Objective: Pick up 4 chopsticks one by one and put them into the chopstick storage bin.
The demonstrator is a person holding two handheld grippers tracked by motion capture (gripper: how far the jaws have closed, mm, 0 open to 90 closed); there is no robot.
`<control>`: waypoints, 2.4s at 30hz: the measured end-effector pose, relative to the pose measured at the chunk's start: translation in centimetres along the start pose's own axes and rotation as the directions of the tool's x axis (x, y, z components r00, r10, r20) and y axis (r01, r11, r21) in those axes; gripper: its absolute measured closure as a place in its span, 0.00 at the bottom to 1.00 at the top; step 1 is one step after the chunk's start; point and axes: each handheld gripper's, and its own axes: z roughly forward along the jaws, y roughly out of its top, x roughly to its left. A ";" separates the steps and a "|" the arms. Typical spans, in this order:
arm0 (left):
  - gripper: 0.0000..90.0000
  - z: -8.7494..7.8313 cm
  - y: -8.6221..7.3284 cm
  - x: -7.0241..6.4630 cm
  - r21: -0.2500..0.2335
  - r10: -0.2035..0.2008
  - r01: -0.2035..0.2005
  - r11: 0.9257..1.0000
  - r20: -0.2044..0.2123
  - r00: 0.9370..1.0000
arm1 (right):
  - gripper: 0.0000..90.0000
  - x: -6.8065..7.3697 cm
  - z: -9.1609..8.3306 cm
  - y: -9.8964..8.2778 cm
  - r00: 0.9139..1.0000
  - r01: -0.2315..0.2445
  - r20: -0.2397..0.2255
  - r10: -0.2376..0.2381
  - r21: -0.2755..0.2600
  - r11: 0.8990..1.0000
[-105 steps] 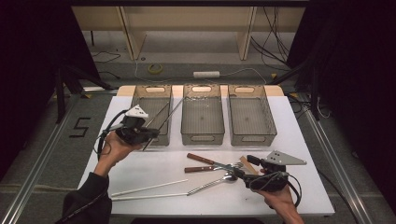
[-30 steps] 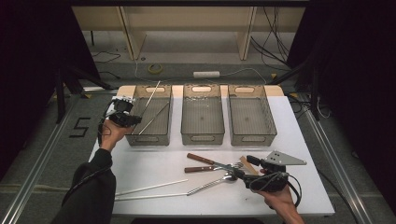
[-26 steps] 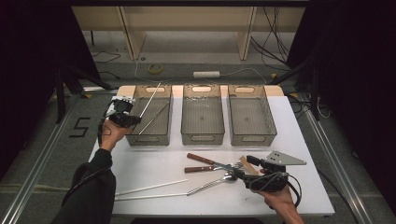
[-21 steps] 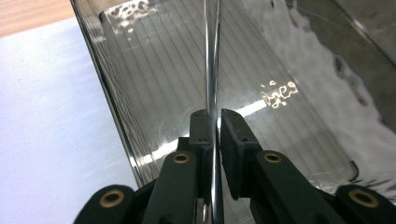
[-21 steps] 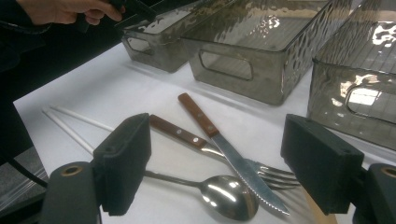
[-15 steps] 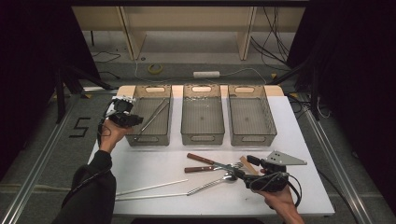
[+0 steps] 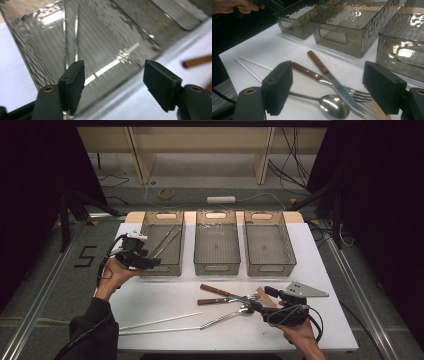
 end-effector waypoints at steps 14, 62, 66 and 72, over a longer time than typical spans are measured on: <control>0.29 -1.1 -2.1 -4.8 0.133 0.160 -0.169 0.977 0.075 0.984 | 0.28 0.1 -0.1 0.1 1.000 0.009 0.002 -0.009 -0.001 1.000; 0.58 -1.1 -8.5 -7.3 0.438 0.311 -0.368 0.820 0.199 0.929 | 0.28 0.5 0.1 0.1 0.999 0.036 -0.003 -0.036 0.011 0.999; 0.62 -0.9 -8.8 -7.3 0.468 0.309 -0.376 0.800 0.215 0.926 | 0.28 0.5 0.1 0.1 0.999 0.037 -0.002 -0.037 0.012 0.999; 0.67 -0.8 -9.3 -7.5 0.480 0.307 -0.386 0.788 0.238 0.921 | 0.28 0.5 0.1 0.1 0.999 0.038 -0.002 -0.038 0.009 0.999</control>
